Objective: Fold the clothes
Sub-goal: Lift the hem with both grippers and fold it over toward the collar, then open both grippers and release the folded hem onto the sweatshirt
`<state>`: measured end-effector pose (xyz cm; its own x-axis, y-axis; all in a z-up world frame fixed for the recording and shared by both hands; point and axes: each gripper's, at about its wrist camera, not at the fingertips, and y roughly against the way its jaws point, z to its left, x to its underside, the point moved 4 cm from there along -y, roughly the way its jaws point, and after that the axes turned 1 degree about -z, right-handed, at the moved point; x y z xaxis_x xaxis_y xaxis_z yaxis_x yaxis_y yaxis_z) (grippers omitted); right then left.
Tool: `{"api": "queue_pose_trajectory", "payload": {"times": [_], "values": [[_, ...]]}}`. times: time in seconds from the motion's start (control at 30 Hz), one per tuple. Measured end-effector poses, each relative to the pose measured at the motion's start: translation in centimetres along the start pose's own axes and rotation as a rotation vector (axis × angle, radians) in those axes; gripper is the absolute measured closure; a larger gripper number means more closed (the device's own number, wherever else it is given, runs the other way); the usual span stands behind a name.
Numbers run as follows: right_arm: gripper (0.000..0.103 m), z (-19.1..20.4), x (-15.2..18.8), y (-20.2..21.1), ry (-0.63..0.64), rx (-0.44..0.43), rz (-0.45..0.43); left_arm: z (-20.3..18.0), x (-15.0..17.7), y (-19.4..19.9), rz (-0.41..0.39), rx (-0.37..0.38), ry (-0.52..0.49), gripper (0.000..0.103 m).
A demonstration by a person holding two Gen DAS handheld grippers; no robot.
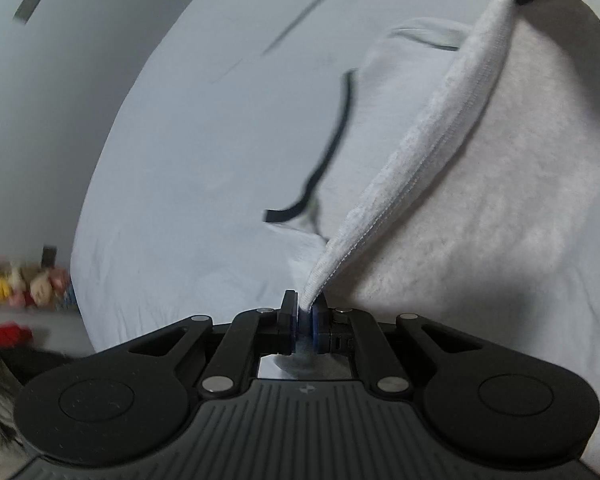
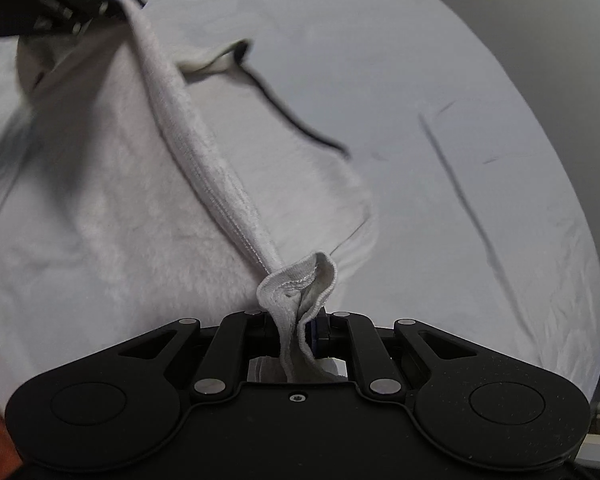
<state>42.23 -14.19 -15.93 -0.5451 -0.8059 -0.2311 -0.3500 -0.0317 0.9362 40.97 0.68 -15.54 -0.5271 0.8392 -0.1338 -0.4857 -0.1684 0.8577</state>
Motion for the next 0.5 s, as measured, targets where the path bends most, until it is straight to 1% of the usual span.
{"api": "queue_pose_trajectory", "payload": {"times": [0.03, 0.13, 0.17, 0.2, 0.27, 0.3, 0.33, 0.37, 0.4, 0.43, 0.47, 0.5], "values": [[0.094, -0.8, -0.8, -0.9, -0.006, 0.002, -0.003, 0.8, -0.5, -2.3, 0.028, -0.004, 0.003, 0.097], [0.094, -2.2, -2.6, -3.6, -0.007, -0.005, -0.009, 1.5, -0.4, -3.1, 0.058, 0.01, 0.016, 0.096], [0.094, -2.6, -3.2, -4.8, -0.009, -0.01, -0.007, 1.8, -0.3, -4.4, 0.068, 0.026, 0.03, 0.095], [0.094, -2.7, -3.3, -5.3, -0.007, -0.013, -0.007, 2.0, -0.2, -5.6, 0.074, 0.04, 0.043, 0.092], [0.094, -3.1, -3.8, -7.2, -0.006, -0.023, -0.004, 2.1, -0.1, -6.4, 0.07, 0.037, 0.044, 0.087], [0.093, -3.4, -3.8, -8.1, -0.014, -0.027, -0.003, 2.2, 0.0, -6.8, 0.068, 0.034, 0.044, 0.079], [0.09, -3.7, -3.9, -9.0, -0.023, -0.026, -0.005, 2.3, 0.1, -7.5, 0.057, 0.005, 0.036, 0.068], [0.086, -4.0, -3.9, -9.6, -0.032, -0.015, -0.014, 2.5, 0.2, -8.2, 0.046, -0.023, 0.028, 0.064], [0.075, -4.2, -3.8, -10.0, -0.04, -0.002, -0.022, 2.7, 0.3, -8.5, 0.033, -0.043, 0.026, 0.058], [0.065, -4.4, -3.7, -10.2, -0.046, 0.011, -0.03, 2.9, 0.4, -8.6, 0.019, -0.065, 0.029, 0.055], [0.062, -4.6, -3.6, -10.2, -0.053, 0.024, -0.04, 3.1, 0.4, -8.6, 0.01, -0.078, 0.035, 0.055], [0.062, -4.9, -3.5, -10.2, -0.064, 0.036, -0.056, 3.5, 0.5, -8.6, -0.013, -0.11, 0.053, 0.055]]}}
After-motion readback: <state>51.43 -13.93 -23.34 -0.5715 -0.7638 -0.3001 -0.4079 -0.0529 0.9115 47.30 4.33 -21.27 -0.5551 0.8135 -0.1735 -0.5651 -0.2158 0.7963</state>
